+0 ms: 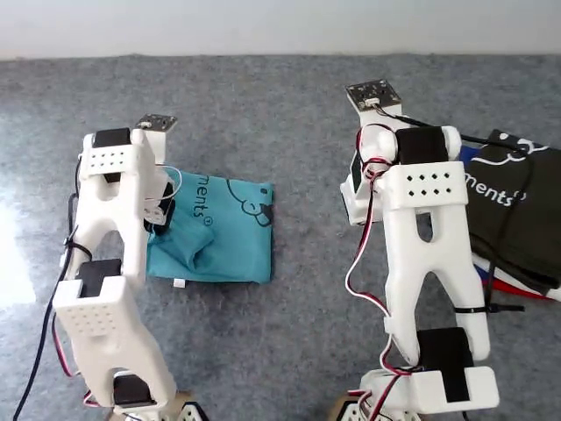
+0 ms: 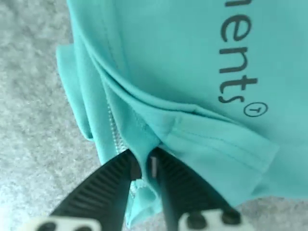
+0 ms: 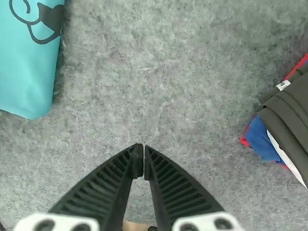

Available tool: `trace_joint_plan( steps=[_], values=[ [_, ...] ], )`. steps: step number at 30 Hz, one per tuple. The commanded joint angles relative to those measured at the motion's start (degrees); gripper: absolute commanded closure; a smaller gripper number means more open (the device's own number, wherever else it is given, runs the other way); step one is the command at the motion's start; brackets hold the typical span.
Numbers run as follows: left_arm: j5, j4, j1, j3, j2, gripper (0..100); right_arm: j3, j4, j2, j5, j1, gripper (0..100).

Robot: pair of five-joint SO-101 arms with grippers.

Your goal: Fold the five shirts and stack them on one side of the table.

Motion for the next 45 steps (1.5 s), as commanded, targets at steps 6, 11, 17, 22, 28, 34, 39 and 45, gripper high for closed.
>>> trace_joint_plan(
  steps=[6,11,17,22,28,34,39,45],
  values=[
    [0.35,-0.44,0.0,-2.33,-0.7,87,0.0,1.98,-1.89,-0.26,0.57,98.8],
    [0.26,-2.37,0.0,-2.33,-0.7,96,0.0,1.98,-1.89,-0.18,0.57,98.8],
    [0.18,-2.9,0.0,-2.33,-0.7,98,0.09,1.98,-1.89,4.66,0.57,98.8],
    [0.26,-3.69,-0.44,-2.68,-0.7,98,0.09,1.98,-1.89,4.84,0.57,98.8],
    [0.35,-4.22,-4.04,-8.31,-0.18,98,0.09,1.98,-1.89,4.84,0.57,98.8],
    [0.26,-6.68,-4.48,-7.87,1.14,98,0.09,1.98,-1.89,4.84,0.57,98.8],
    [0.18,-3.6,-4.22,-8.48,2.9,98,0.09,2.07,-1.89,4.92,0.57,98.8],
    [0.53,5.98,-2.2,-10.42,2.64,86,0.09,2.07,-1.89,4.92,0.57,98.8]
  ],
)
